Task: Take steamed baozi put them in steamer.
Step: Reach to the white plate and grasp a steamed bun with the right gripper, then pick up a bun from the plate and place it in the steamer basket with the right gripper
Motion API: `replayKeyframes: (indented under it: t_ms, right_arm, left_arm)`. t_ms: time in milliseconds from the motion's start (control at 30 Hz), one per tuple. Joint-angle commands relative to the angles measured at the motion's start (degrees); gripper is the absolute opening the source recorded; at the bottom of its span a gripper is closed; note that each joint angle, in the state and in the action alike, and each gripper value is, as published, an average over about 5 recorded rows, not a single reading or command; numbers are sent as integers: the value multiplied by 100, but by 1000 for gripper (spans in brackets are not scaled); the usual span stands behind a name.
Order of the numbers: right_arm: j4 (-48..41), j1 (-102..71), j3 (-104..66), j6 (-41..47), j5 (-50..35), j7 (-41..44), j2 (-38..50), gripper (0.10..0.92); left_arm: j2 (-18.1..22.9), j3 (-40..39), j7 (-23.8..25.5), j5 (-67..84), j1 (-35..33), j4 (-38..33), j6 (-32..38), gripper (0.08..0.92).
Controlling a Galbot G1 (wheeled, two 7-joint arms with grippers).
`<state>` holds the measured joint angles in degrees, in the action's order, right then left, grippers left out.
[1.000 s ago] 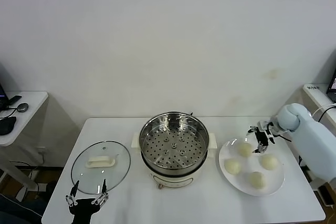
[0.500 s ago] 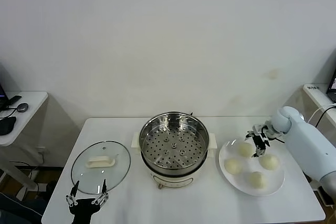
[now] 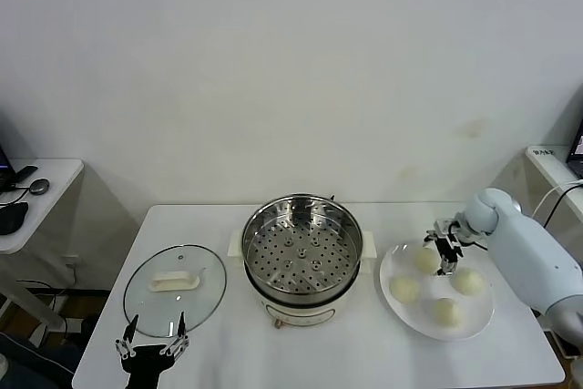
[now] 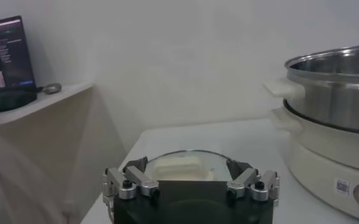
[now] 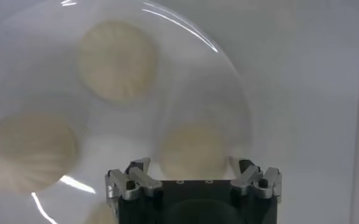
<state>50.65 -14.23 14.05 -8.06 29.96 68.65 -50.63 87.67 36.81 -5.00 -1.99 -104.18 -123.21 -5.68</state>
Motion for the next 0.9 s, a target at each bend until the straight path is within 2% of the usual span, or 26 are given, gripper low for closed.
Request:
replayKeyframes:
  t_ms: [33,200,300,700,900]
  right_arm:
    - [-38,4,2,-9,36,-16,-10,772]
    - [-66,-1,-11,-14,37,-60,-32,644]
    - [-78,4,-25,-19,27,-88,-29,603]
    - [105,159,17,23,-209,-35,109,570]
    - [413,773,600,150,-873,162,278,568]
  left_arm:
    - [-3,-3,-2,2,-2,1,-1,823]
    - [-1,-3,-2,2,9,10,-1,823]
    - [-2,-2,-4,3,13,19,-1,823]
    - [7,-31,-12,0,67,55,0,823]
    - [35,-54,-64,-2,141,63,1,823]
